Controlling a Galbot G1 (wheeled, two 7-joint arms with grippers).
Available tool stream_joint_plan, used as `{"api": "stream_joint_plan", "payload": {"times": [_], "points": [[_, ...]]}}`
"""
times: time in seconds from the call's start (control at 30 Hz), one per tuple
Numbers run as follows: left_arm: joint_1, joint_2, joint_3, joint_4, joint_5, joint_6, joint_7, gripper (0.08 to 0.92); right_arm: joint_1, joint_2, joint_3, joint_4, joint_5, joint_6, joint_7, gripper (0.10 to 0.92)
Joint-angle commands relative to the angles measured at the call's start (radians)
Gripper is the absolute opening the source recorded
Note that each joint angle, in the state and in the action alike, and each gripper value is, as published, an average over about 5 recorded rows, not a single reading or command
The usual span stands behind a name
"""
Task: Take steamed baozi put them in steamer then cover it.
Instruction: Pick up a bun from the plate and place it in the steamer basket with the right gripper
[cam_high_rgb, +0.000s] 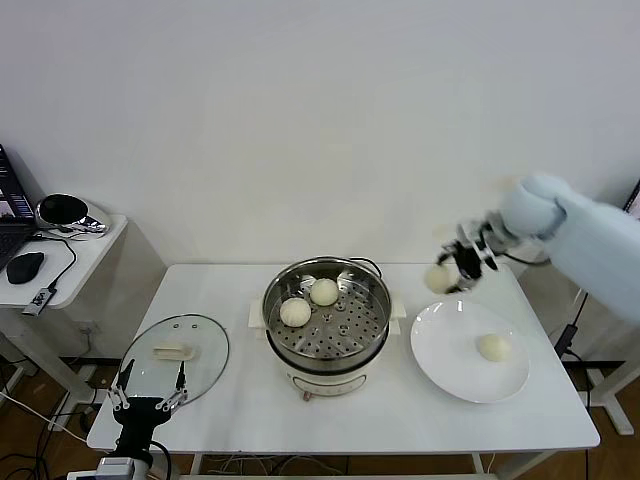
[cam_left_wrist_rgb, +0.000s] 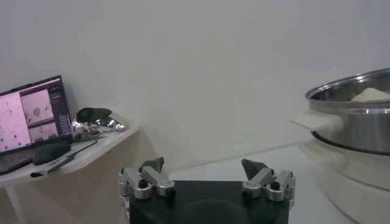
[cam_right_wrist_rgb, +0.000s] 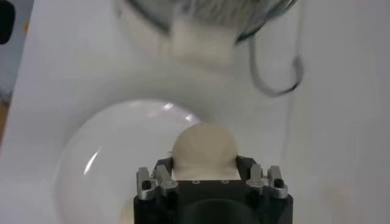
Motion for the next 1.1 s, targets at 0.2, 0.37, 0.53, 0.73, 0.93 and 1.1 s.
{"api": "stream_joint_plan", "payload": {"times": [0.2,0.37,0.53,0.73,0.93,1.1], "points": [[-0.004,-0.01,-0.003,-0.008,0.0,0.002,0.0,0.823,0.17,0.287,-0.199,0.035,0.146,0.142,0.077,0.644],[-0.007,-0.016,-0.004,-0.018,0.001,0.004,0.001,0.823,0.121,0.387,-0.267,0.02,0.09,0.239,0.092,0.646],[-0.009,-0.022,-0.004,-0.027,0.002,0.008,0.003,0.823,0.08,0.459,-0.315,-0.009,0.004,0.33,0.094,0.652],[-0.011,-0.023,-0.007,-0.024,0.0,0.008,0.002,0.823,0.068,0.495,-0.352,-0.015,-0.064,0.375,0.069,0.653],[-0.013,-0.023,-0.007,-0.02,-0.003,0.007,0.001,0.823,0.062,0.49,-0.367,-0.013,-0.12,0.408,0.053,0.653],[-0.014,-0.023,-0.006,-0.018,-0.003,0.007,0.001,0.823,0.061,0.487,-0.369,-0.015,-0.146,0.426,0.049,0.653]]}}
